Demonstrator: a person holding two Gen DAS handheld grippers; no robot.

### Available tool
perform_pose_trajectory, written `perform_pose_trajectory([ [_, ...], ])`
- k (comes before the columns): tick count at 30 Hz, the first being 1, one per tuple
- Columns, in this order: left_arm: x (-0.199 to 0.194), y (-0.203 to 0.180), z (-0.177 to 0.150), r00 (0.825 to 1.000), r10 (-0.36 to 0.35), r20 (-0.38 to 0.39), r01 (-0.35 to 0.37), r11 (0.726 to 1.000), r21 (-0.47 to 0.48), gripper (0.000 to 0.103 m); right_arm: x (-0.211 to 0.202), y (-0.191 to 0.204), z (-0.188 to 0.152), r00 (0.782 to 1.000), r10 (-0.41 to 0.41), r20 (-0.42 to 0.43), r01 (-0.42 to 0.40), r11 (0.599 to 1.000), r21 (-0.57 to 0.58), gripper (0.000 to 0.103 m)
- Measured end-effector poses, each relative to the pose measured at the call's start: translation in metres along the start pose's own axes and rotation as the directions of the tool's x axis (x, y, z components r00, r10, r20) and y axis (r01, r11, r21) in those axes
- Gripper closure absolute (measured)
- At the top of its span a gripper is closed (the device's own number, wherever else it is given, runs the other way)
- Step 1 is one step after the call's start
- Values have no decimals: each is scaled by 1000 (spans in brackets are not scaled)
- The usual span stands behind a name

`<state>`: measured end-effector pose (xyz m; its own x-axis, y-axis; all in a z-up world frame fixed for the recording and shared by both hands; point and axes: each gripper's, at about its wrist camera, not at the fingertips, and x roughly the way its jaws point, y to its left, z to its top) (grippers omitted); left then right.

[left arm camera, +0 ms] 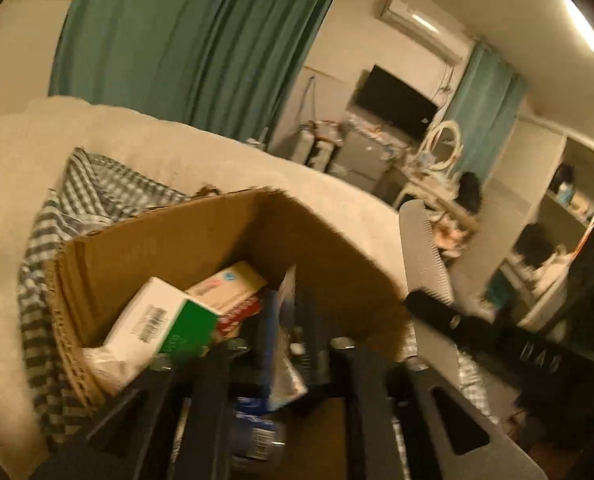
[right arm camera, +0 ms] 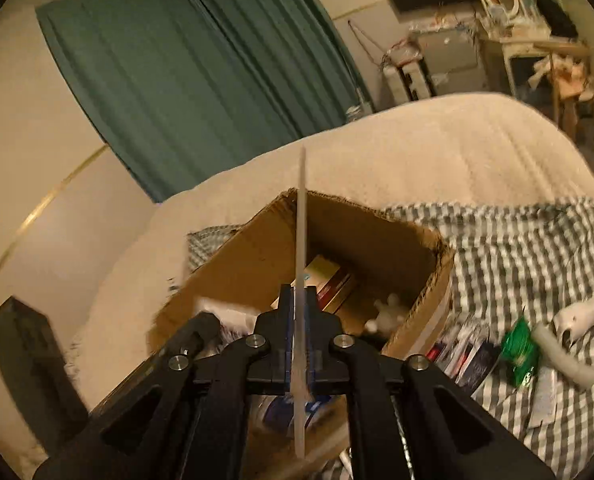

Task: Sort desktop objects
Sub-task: 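Drop snack packet into cardboard box with left tool while right tool drops plastic strip in, then move both open tools back from the box to the item pile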

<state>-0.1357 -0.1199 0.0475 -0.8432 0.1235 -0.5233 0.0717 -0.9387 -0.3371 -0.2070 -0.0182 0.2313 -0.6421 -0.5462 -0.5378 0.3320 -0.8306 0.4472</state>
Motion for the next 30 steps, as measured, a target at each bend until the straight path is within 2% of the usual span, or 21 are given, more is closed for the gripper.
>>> perform_pose_trajectory([
  [1,1,-2,-2,1000,14,4,-15,1000,27,46,-1,0,0,1000,-3,12,3,1000,1,76],
  [2,1,-5,-4,1000,19,12,-19,999,37,25,-4,0,0,1000,5,25,-5,1000,2,57],
  [3,-1,-6,-5,1000,14,25,-15,999,33,20,-8,0,0,999,5,41,-5,1000,-1,50],
  [4,-4,-6,-8,999,0,37,-1,1000,20,17,-12,1,0,999,-3,51,3,1000,-9,50],
  [8,-9,-1,-7,999,-25,30,25,999,-24,15,-38,-3,-1,996,-57,66,60,997,-43,50],
  [10,-13,1,-11,1000,-18,23,18,1000,-16,12,-54,-10,-4,993,-93,72,96,995,-37,50],
  [14,-27,-10,-21,1000,-22,2,22,1000,13,12,-103,-36,-21,984,-151,99,152,988,-4,50],
  [20,-55,-48,-33,995,-96,-26,97,993,67,12,-159,-79,-59,950,-303,76,303,953,6,49],
  [23,-69,-67,-49,994,-112,-20,113,989,96,12,-175,-101,-81,930,-363,57,364,931,-1,48],
  [26,-74,-79,-81,991,-125,-45,129,984,124,12,-187,-123,-103,913,-406,42,407,913,-16,48],
  [29,-65,-82,-120,989,-104,-105,118,983,144,12,-192,-142,-124,912,-409,24,409,912,15,43],
  [30,-59,-83,-135,985,-85,-151,109,981,159,12,-191,-147,-129,913,-408,10,408,912,33,43],
])
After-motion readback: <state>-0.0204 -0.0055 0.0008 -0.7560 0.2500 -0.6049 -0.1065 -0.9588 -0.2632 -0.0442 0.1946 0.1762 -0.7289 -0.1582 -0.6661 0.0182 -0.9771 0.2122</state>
